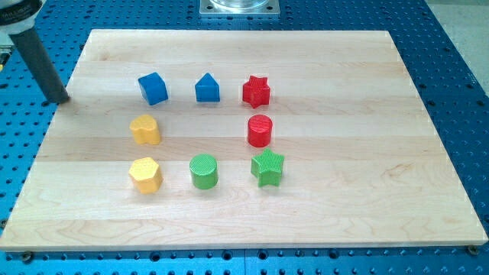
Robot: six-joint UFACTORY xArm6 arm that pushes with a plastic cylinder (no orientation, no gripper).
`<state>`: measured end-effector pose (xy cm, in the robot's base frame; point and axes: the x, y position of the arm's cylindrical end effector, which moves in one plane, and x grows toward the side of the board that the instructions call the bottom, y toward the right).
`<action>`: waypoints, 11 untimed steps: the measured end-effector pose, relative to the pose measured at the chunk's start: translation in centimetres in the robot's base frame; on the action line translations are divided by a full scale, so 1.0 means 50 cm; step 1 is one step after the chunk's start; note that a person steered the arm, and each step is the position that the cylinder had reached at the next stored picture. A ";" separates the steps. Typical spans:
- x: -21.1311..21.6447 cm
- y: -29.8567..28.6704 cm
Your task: Push the heart slightly to right side of the board
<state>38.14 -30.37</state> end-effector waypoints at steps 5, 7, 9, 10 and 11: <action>-0.021 0.155; 0.010 0.228; 0.033 0.236; 0.030 0.271; 0.031 0.291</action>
<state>39.66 -15.83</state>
